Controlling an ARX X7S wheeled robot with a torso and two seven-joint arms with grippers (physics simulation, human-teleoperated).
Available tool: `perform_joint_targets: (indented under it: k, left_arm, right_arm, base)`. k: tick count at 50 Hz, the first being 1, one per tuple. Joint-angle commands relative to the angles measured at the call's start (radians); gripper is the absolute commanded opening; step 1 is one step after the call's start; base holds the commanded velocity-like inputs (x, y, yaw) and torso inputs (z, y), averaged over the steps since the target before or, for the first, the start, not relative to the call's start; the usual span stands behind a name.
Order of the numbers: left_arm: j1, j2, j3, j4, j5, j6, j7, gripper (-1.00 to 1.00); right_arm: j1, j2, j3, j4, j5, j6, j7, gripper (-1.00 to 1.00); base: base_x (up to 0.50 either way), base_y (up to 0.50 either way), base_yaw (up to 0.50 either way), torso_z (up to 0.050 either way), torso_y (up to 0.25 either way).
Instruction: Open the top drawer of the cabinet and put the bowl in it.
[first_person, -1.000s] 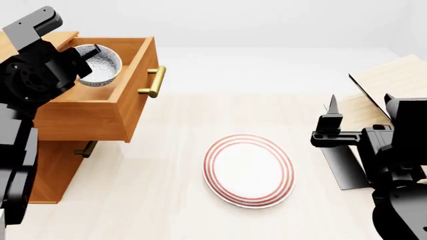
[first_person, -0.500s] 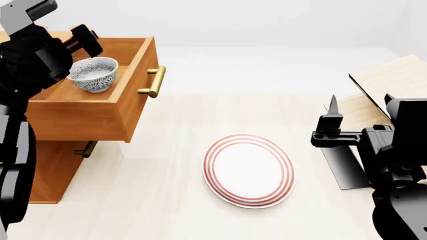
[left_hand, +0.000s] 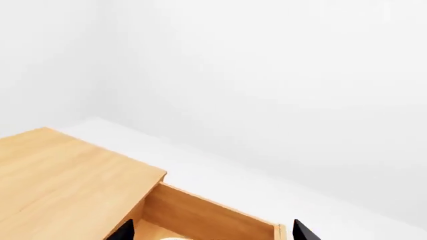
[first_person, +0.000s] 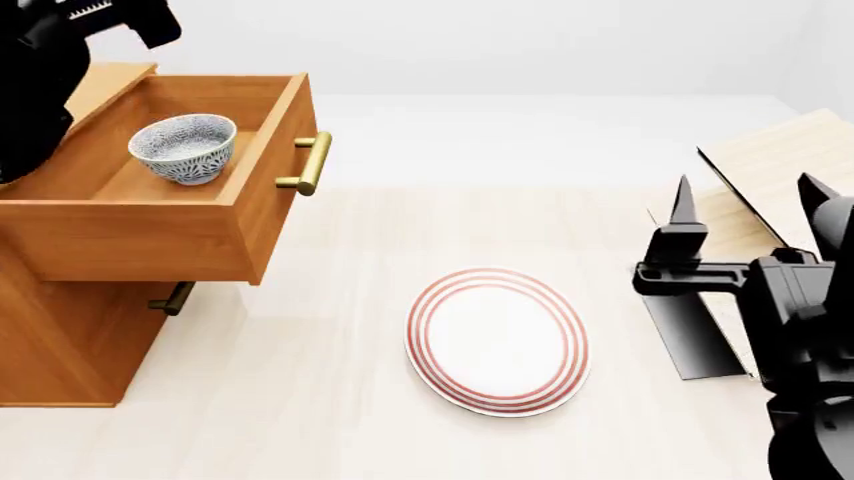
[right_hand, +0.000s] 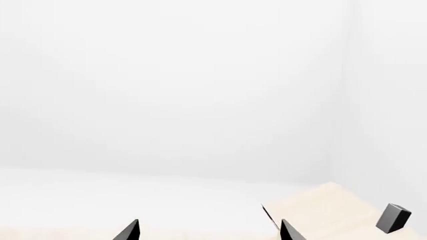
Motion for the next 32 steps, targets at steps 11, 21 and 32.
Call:
perform_joint_targets:
  k: [11, 21, 32]
  left_arm:
    - [0.460, -0.242, -0.219, 0.736, -0.271, -0.036, -0.039, 1.00]
    - [0.462, -0.322, -0.299, 0.847, -0.415, -0.039, -0.094, 1.00]
    - [0.372, -0.395, -0.337, 0.907, -0.562, -0.032, -0.165, 1.00]
  right_arm:
    - [-0.032, 0.123, 0.101, -0.137, 0.332, -0.023, 0.220, 1.00]
    - [-0.041, 0.372, 0.039, -0.138, 0.599, -0.249, 0.480, 1.00]
    - [0.034, 0.682, -0.107, -0.138, 0.754, -0.512, 0.689, 1.00]
  base:
    - [0.00, 0.00, 0.00, 0.000, 0.000]
    - [0.00, 0.00, 0.00, 0.000, 0.000]
    - [0.00, 0.00, 0.00, 0.000, 0.000]
